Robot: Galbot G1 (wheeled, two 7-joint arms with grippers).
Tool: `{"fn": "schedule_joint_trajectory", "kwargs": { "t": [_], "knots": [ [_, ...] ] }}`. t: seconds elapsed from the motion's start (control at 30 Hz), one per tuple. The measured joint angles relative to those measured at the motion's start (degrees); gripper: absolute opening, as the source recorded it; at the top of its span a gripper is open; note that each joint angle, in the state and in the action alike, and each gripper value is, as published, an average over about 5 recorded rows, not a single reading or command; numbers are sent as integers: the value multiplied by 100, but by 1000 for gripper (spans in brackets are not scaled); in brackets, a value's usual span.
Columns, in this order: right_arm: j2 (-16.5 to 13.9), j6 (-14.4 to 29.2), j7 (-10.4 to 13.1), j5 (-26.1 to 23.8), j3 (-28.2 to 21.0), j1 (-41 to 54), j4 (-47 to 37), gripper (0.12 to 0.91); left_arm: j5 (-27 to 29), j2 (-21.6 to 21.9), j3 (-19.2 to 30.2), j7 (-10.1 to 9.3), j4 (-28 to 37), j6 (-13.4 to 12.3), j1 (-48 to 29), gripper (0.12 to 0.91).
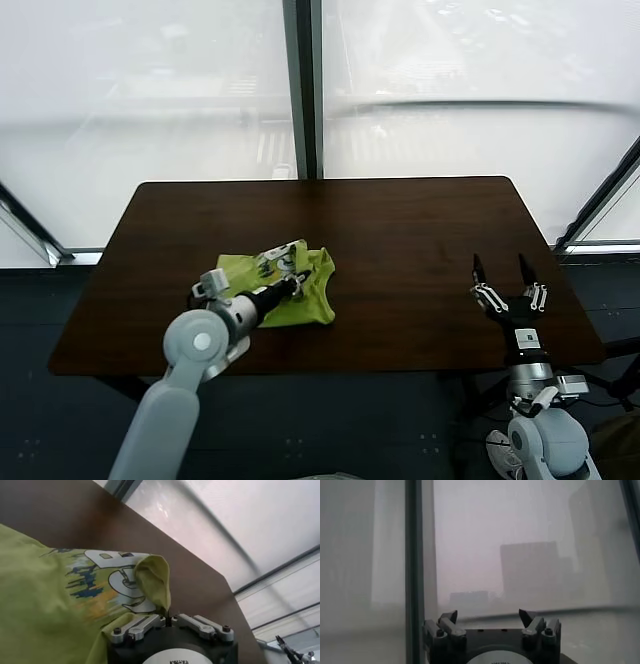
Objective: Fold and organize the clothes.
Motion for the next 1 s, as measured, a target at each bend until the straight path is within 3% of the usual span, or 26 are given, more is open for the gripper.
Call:
{"fn": "schedule_joint_trajectory", "kwargs": {
  "t": [0.33, 0.43, 0.57, 0.67, 0.87, 1.0],
  "knots": [
    [43, 31, -44, -167, -152, 104, -130, 907, 348, -666, 52, -38, -193, 0, 276, 804],
    [-7, 27, -72, -266, -262, 174, -191, 907, 544, -989, 83, -25, -209, 0, 402, 890],
    [-165, -29, -90, -393, -490, 310, -263, 907, 616, -1406, 68, 37, -322, 0, 532, 906],
    [-329, -88, -134, -433, -701, 426, -312, 907, 625, -1512, 16, 191, -465, 0, 539, 907],
    [-625, -298, -160, -474, -1093, 693, -388, 907, 1162, -1512, -120, 800, -726, 1, 508, 907],
    [-771, -752, -46, -452, -1318, 858, -313, 907, 1709, -1398, -294, 1256, -819, -52, 474, 907]
  ]
}}
